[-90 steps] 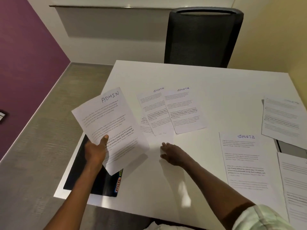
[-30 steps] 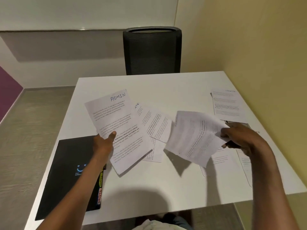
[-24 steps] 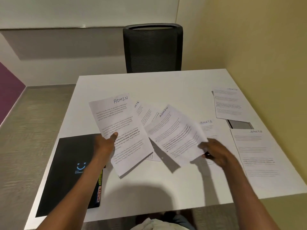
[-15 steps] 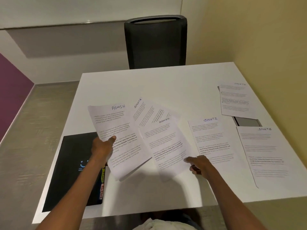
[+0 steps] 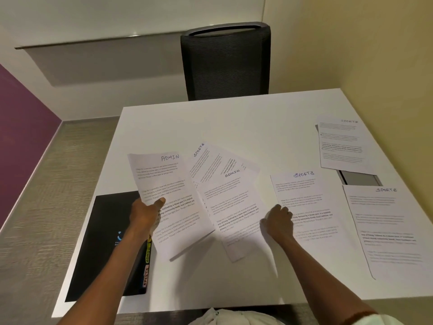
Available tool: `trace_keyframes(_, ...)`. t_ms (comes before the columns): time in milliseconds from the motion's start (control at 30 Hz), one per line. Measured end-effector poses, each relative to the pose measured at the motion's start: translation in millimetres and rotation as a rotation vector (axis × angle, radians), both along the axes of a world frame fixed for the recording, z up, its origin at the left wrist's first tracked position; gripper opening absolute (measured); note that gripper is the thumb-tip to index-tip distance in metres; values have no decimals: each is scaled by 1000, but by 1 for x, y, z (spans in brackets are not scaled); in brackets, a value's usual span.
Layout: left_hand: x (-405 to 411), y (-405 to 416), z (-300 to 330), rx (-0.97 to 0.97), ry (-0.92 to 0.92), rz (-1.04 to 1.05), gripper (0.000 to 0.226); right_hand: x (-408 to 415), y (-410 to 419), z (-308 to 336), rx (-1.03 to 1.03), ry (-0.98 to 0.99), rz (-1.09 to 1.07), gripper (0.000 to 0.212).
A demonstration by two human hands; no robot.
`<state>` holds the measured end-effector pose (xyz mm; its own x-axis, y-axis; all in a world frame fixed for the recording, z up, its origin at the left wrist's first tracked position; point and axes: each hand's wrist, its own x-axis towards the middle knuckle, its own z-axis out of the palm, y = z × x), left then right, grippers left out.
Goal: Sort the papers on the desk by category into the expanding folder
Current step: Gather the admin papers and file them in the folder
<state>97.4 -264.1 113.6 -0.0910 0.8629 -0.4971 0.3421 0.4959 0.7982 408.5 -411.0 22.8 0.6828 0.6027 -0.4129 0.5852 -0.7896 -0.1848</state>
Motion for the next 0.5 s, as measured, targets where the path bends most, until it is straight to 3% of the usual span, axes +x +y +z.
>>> trace_keyframes(167, 14, 2, 4, 28, -18, -9, 26, -11, 13, -14, 15, 18, 69, 75)
trace_keyframes(500, 23, 8, 5, 38, 13, -35, 30, 1, 24, -28, -49, 112, -16, 80)
